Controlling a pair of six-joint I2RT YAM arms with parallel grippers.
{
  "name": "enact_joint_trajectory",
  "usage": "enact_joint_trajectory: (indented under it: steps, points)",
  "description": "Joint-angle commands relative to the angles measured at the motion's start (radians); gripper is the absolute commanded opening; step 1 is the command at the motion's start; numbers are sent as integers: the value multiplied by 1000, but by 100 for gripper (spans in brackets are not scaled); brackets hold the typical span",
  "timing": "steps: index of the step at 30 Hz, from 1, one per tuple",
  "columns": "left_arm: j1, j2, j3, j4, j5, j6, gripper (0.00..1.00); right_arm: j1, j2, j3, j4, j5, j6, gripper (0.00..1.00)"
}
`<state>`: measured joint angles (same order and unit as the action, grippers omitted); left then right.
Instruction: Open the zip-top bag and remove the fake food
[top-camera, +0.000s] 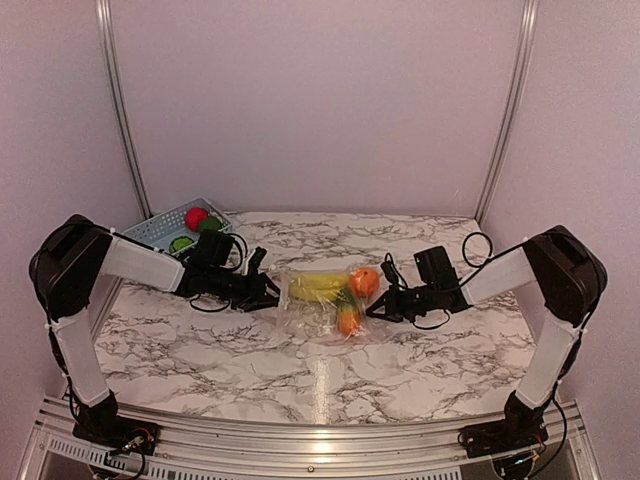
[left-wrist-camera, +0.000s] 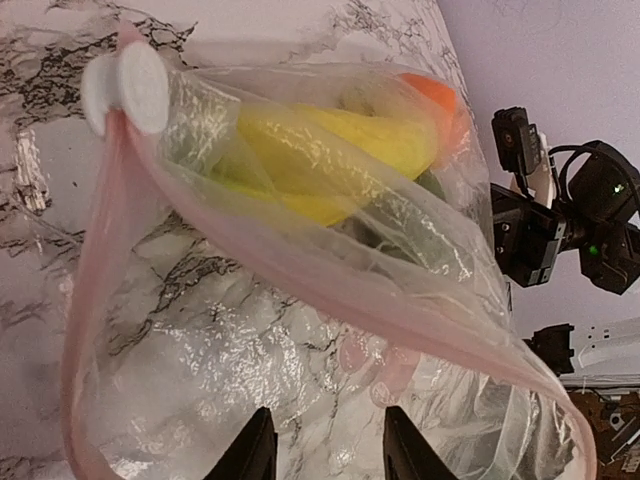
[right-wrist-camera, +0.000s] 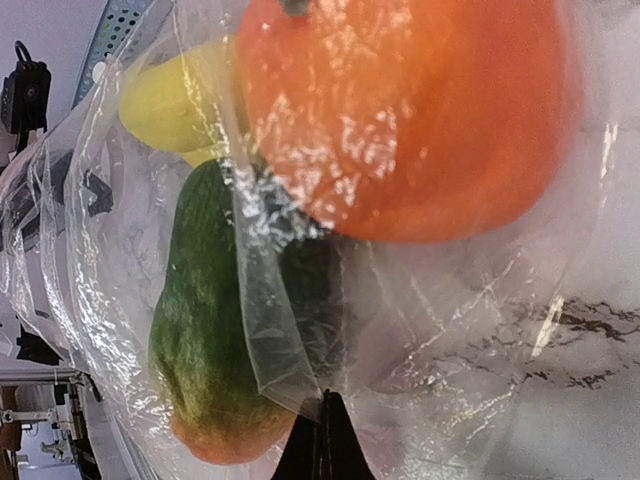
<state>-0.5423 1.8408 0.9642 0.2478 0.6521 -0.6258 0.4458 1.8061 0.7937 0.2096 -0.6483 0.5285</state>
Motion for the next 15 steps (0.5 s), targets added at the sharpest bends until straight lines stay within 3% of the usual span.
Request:
enact_joint_trajectory:
  steps: [1,9,15]
  points:
    - [-50,83,49,96,43,-45,35,37,-22,1,32,-1,24,0]
    - [-134,240,145,210,36,-142,37,88,10,34,35,7,36,0]
    - [-194,332,249,191,32,-150,45,113,41,85,12,14,30,0]
